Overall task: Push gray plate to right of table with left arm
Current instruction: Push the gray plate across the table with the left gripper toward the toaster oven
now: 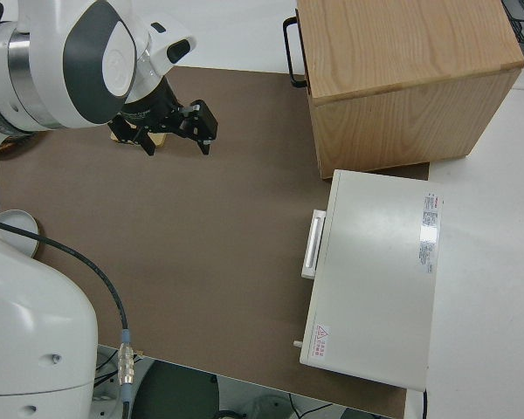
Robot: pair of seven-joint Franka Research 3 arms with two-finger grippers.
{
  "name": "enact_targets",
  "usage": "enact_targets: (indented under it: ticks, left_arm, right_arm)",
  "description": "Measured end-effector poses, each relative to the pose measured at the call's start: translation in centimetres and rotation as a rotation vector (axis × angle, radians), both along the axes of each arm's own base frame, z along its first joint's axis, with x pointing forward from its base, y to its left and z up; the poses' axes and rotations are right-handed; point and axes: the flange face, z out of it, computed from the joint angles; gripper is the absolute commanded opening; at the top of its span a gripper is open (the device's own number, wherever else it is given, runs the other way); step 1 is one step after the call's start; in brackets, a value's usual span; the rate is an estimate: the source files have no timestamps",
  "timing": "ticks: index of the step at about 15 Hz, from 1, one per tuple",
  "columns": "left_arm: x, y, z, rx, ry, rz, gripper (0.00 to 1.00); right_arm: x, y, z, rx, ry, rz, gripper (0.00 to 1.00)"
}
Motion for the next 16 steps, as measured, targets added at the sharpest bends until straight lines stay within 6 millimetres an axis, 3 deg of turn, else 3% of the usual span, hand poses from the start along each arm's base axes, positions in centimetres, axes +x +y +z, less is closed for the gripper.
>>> enact_targets:
  ticks: [16]
  left_arm:
    - [-0.4,-12.9,-0.2,0.020,-0.030,0.109,0.00]
  right_arm:
    - [0.0,0.0,0.0,0.000,0.000,0.000,0.983]
